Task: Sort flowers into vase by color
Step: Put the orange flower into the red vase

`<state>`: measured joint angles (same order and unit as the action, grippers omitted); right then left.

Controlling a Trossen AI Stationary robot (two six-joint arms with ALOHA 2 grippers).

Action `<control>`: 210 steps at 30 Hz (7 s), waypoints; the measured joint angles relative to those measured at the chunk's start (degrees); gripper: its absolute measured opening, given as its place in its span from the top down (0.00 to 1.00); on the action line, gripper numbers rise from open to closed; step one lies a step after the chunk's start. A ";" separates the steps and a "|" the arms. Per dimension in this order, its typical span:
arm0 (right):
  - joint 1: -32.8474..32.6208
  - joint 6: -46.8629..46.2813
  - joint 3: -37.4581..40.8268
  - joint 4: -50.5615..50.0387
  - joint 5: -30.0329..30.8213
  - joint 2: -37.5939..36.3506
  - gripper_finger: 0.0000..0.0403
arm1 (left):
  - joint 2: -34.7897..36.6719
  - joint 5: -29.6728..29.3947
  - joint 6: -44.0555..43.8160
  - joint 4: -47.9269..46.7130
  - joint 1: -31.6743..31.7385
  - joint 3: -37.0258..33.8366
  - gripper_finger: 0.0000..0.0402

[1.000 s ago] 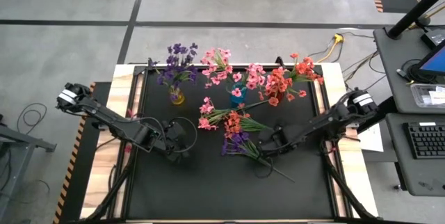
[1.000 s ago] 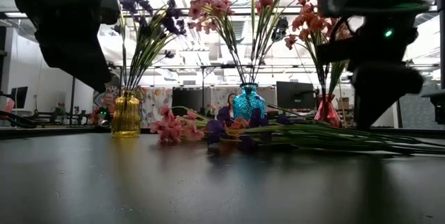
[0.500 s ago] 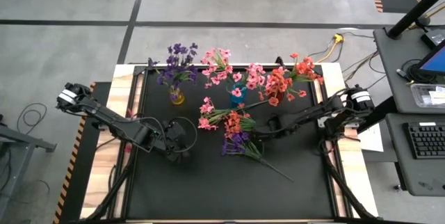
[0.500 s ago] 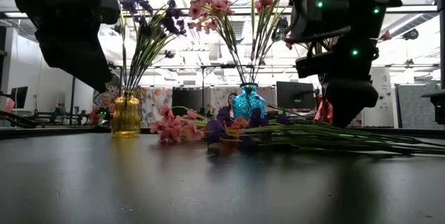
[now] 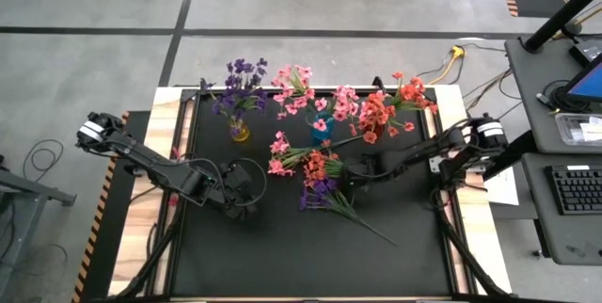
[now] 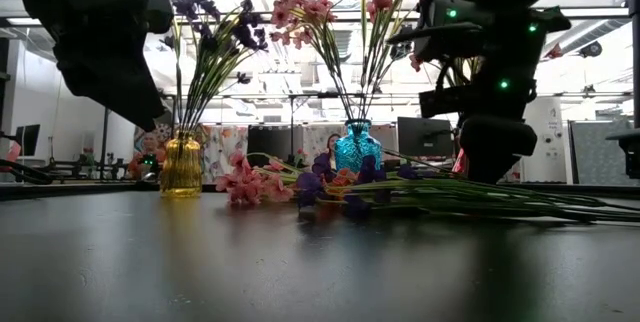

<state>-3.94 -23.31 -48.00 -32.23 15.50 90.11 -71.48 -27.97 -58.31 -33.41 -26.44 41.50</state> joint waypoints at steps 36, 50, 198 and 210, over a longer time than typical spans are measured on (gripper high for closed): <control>-11.14 -7.60 0.47 -7.29 2.54 -15.14 0.97 | 0.00 2.18 8.71 9.29 -0.90 0.00 0.41; -16.94 3.60 0.42 10.56 6.99 -21.44 0.97 | -0.02 2.94 22.91 23.93 -1.42 0.00 0.41; -23.35 -4.17 -20.78 -4.54 27.97 -19.17 0.96 | -9.33 -13.41 59.24 34.71 3.39 20.72 0.49; -25.55 -40.48 -12.51 -33.73 48.68 -31.23 0.97 | -0.35 -19.65 66.87 28.38 3.89 20.70 0.50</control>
<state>-29.49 -63.79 -60.51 -65.96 64.18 58.87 -71.83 -47.62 8.56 -5.03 -22.55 62.19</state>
